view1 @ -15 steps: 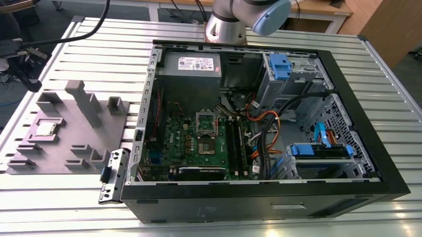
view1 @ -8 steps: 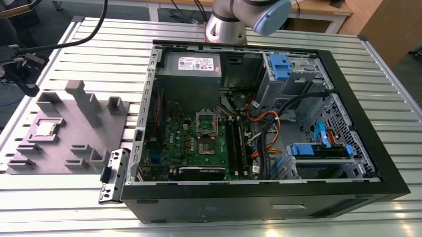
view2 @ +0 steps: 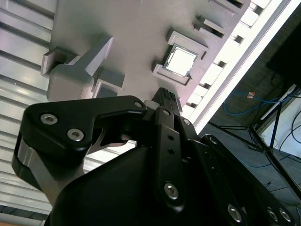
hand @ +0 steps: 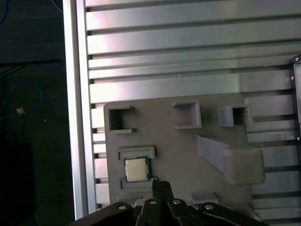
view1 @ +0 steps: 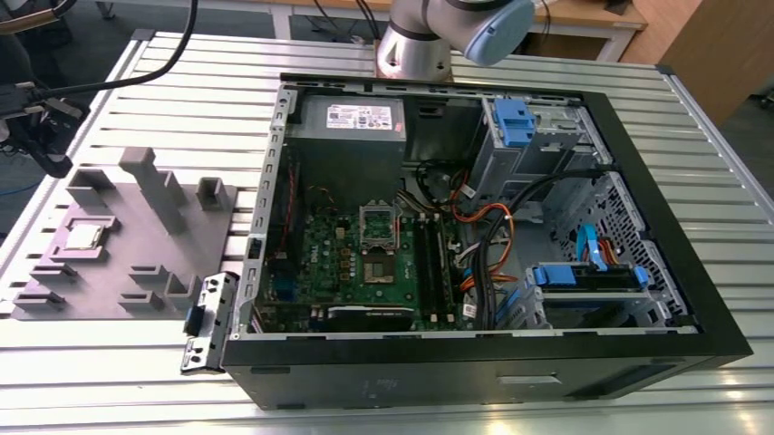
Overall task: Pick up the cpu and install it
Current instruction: 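Pick up the cpu and move it towards the insertion slot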
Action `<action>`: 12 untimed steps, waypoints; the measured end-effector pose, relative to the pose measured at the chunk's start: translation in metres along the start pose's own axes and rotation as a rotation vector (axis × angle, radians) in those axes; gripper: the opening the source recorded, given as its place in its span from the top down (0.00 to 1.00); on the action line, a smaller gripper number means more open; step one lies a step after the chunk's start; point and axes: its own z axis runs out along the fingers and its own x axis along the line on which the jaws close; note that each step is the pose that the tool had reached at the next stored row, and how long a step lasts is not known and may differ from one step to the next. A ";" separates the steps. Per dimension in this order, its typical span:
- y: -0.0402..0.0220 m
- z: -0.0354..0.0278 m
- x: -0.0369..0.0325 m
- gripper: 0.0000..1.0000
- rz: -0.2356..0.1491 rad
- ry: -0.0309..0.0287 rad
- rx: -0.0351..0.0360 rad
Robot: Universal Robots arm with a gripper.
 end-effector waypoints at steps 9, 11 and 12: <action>-0.0005 0.0041 0.0044 0.89 0.000 -0.0004 -0.0001; -0.0009 0.0076 0.0061 0.89 0.000 -0.0002 0.0001; -0.0010 0.0095 0.0068 0.89 0.000 -0.0002 0.0000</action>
